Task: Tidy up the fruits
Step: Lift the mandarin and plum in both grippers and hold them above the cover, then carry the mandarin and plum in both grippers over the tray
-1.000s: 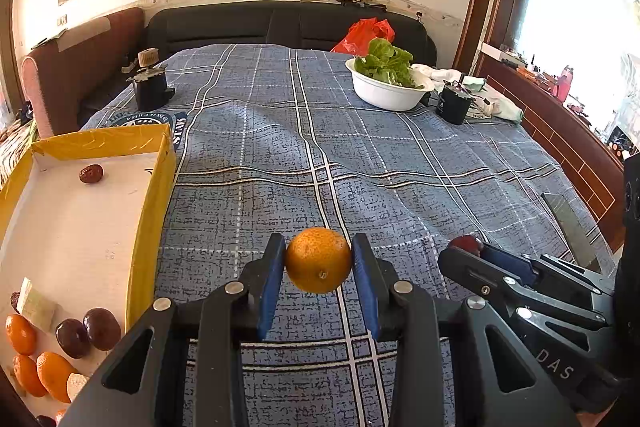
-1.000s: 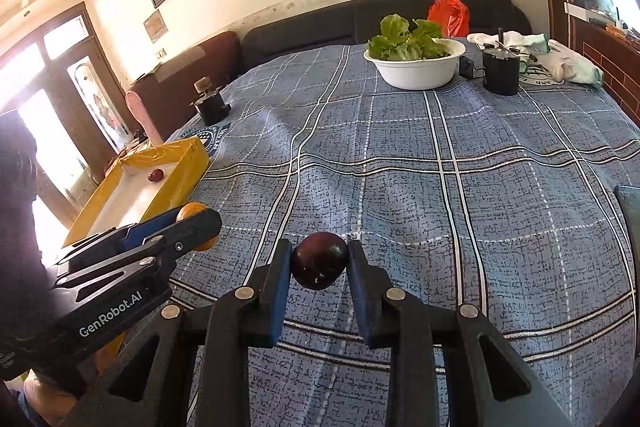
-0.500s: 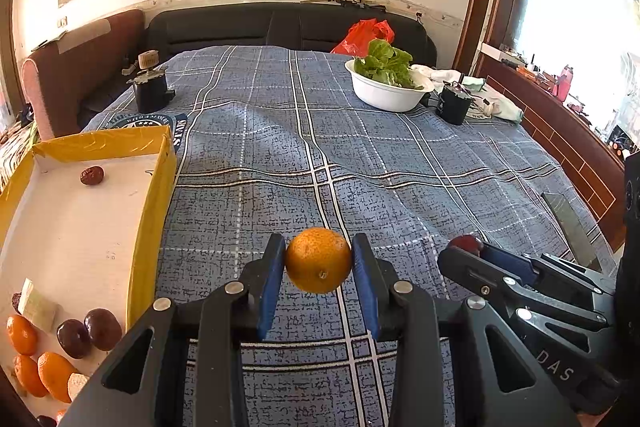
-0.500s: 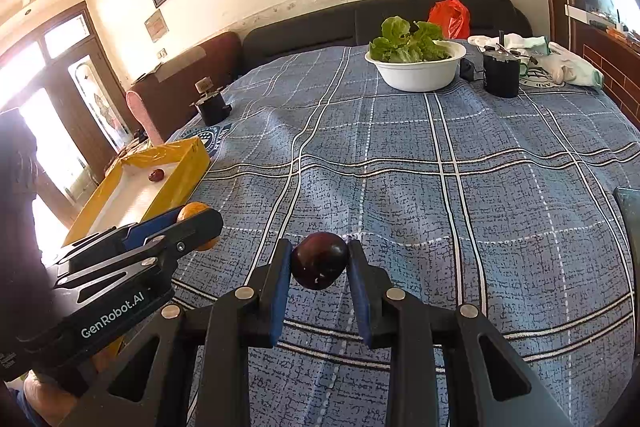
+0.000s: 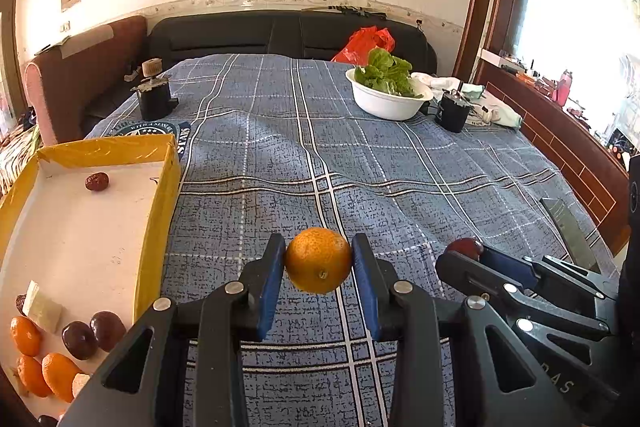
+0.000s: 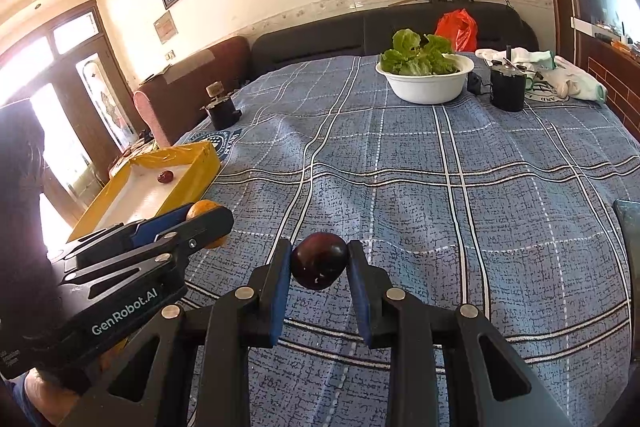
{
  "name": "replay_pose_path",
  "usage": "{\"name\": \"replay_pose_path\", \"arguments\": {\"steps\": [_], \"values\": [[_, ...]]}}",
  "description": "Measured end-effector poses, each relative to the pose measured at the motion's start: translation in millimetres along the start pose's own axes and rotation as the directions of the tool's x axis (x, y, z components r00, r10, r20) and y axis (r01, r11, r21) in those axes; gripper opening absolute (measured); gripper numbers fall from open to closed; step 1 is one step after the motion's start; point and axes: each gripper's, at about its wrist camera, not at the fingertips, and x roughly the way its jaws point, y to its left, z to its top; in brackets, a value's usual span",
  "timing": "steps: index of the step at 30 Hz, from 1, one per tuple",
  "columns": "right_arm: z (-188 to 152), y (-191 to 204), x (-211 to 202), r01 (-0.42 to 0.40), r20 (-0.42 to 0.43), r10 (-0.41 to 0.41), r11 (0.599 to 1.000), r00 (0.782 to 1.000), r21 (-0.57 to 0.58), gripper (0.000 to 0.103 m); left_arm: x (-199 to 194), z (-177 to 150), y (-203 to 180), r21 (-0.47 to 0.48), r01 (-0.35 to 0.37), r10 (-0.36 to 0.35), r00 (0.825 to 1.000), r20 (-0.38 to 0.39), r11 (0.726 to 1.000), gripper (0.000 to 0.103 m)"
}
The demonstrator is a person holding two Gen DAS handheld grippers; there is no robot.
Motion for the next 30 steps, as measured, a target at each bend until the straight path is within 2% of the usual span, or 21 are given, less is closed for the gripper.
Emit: {"name": "replay_pose_path", "arguments": {"steps": [9,17,22,26,30], "values": [[1,1,-1,0.008,0.014,-0.007,1.0,1.0,-0.015,0.031,-11,1,2,-0.008,-0.009,0.009,0.999,0.032,1.0,0.033],[1,1,-4,0.017,0.033,-0.016,1.0,0.999,-0.021,0.03,-47,-6,20,-0.037,0.019,-0.017,0.998,0.065,0.999,0.033],[1,1,-3,0.024,0.03,-0.024,1.0,0.999,-0.012,0.03,-71,-12,54,-0.094,0.015,-0.008,0.997,0.073,0.995,0.033],[2,10,-5,0.005,0.018,-0.005,1.0,1.0,-0.008,0.031,-93,-17,95,-0.153,-0.022,0.037,0.995,0.091,0.988,0.033],[3,36,-4,-0.055,-0.013,0.055,0.998,0.998,-0.031,0.031,-106,-27,150,-0.225,-0.087,0.105,0.992,0.069,0.97,0.033]]}}
